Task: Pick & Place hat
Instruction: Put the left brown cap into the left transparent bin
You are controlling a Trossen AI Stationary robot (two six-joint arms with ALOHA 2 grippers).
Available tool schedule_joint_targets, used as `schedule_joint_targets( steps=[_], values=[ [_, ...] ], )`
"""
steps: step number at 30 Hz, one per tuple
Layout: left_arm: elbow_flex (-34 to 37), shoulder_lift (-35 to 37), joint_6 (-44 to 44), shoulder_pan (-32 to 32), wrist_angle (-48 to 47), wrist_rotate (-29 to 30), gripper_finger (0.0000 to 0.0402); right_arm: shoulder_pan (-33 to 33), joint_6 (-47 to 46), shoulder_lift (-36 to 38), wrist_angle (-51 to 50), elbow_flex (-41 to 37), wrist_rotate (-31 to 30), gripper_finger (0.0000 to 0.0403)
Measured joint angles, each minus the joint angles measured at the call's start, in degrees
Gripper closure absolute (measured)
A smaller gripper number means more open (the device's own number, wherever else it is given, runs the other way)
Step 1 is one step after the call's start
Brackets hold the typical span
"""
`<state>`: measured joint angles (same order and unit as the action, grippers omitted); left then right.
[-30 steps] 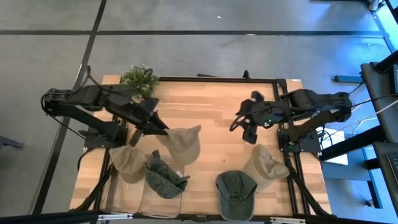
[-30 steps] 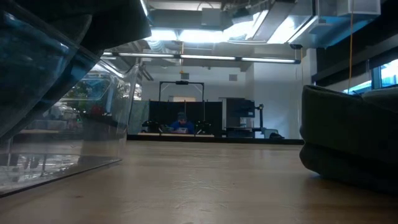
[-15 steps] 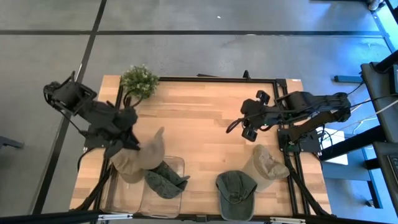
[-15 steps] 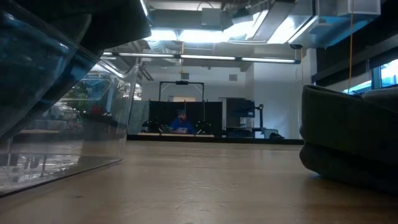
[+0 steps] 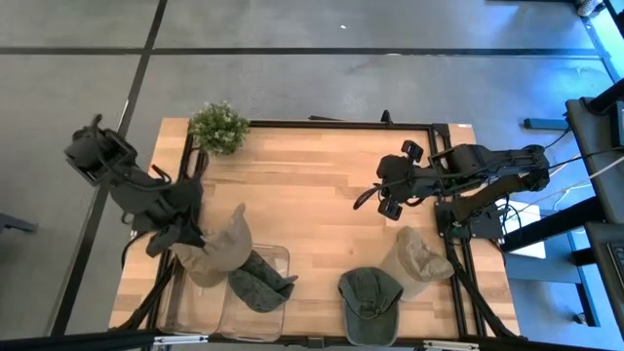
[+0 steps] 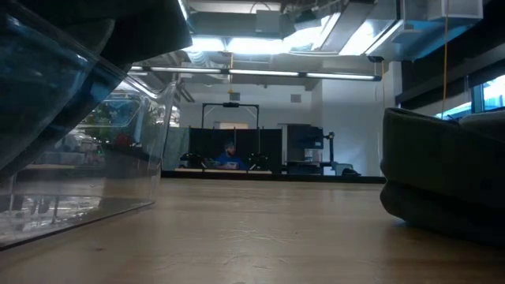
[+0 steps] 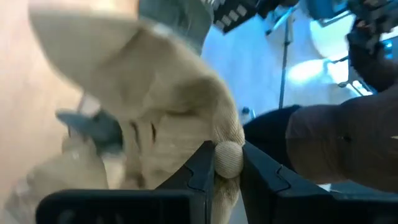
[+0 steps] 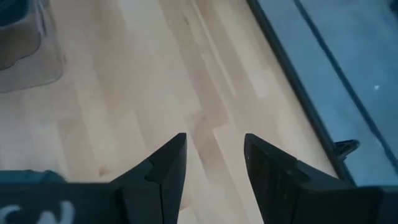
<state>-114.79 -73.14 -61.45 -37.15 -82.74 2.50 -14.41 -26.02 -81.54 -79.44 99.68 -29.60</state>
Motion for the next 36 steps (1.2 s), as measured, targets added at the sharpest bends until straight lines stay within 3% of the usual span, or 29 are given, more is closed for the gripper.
schedule_joint_targets(
  steps=[10,16,20,26,31,36],
  values=[
    [-8.79,0.13,5.09,-0.57,-1.86,2.49,0.0354,0.50,-0.77,0.00,-0.02,0.00,-1.05,0.0240],
    [-8.96,-0.59,5.05,-3.64,-6.43,-3.13,0.0354,0.52,-2.55,0.00,0.35,0.00,-5.14,0.0240],
    [-8.74,-1.55,5.17,-7.66,-7.30,-3.81,0.0354,0.55,-7.87,-0.02,0.35,0.00,-9.18,0.0240],
    [-4.83,-3.17,5.24,-14.53,-7.22,-4.44,0.0354,0.52,-16.18,-0.02,0.35,0.00,-9.36,0.0240],
    [1.52,-3.19,5.11,-21.08,-7.26,2.22,0.0354,0.52,-21.86,-0.02,0.44,0.00,-9.36,0.0240],
    [8.88,-3.15,-1.76,-24.63,-7.26,7.02,0.0352,0.52,-23.83,-0.04,2.91,0.00,-9.36,0.0240]
  ],
)
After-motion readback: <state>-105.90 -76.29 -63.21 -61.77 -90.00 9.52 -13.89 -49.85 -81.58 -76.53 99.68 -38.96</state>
